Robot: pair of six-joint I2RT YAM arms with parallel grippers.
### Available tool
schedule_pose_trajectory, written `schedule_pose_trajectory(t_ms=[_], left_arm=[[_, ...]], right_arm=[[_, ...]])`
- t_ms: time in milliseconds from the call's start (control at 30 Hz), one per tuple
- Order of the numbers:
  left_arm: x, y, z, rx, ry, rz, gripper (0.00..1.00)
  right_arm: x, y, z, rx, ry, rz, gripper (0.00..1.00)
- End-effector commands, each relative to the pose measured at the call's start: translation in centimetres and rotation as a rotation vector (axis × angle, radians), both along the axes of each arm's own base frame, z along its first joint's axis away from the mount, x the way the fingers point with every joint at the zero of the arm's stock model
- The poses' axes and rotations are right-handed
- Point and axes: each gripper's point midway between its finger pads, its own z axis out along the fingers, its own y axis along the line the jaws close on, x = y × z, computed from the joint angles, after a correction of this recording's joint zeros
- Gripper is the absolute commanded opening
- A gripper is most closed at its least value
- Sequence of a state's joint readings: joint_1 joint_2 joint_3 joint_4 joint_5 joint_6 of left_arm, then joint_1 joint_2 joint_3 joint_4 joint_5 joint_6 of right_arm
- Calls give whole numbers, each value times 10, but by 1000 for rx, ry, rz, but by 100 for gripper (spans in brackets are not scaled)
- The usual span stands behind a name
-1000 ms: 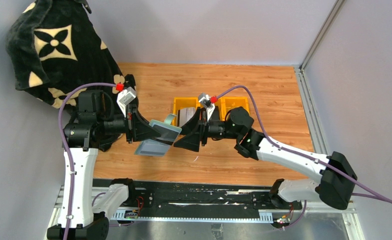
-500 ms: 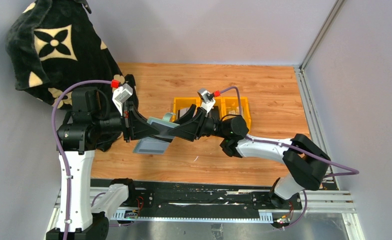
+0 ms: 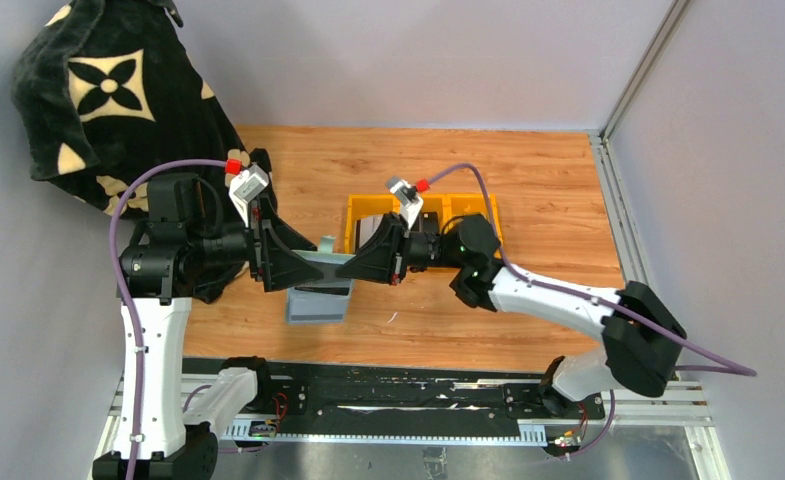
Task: Take the credit cards out of the card holder
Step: Remove the credit card from the card holder.
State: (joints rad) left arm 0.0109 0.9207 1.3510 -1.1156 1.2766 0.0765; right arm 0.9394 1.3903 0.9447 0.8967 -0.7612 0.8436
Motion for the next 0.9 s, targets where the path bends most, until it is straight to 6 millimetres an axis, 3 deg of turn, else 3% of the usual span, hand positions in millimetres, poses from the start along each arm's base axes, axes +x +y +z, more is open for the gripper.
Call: schedule_pose_trajectory(t_ms=[0, 100, 233, 367, 500, 600, 733, 867], left_arm=[[-7, -2, -11, -21, 20, -29, 85], [-10, -2, -19, -30, 34, -46, 80], [-12, -3, -21, -44, 50, -60, 63], [-15, -4, -25, -48, 51, -68, 53], [-19, -3, -49, -36, 71, -67, 51], [-17, -2, -63, -16, 88, -50, 58], [-13, -1, -61, -1, 80, -36, 67], [-14, -1, -62, -2, 78, -40, 61]], right_arm=[[-10, -22, -32, -422, -147, 98, 0], [-13, -24, -41, -559, -148, 191, 0], [-9, -24, -45, -653, -173, 234, 0], [-9, -17, -37, -667, -207, 257, 0], [-12, -6, -30, -674, -235, 278, 0], [-14, 0, -29, -692, -243, 302, 0], [-16, 1, -34, -727, -259, 324, 0], [-16, 3, -30, -719, -278, 321, 0]])
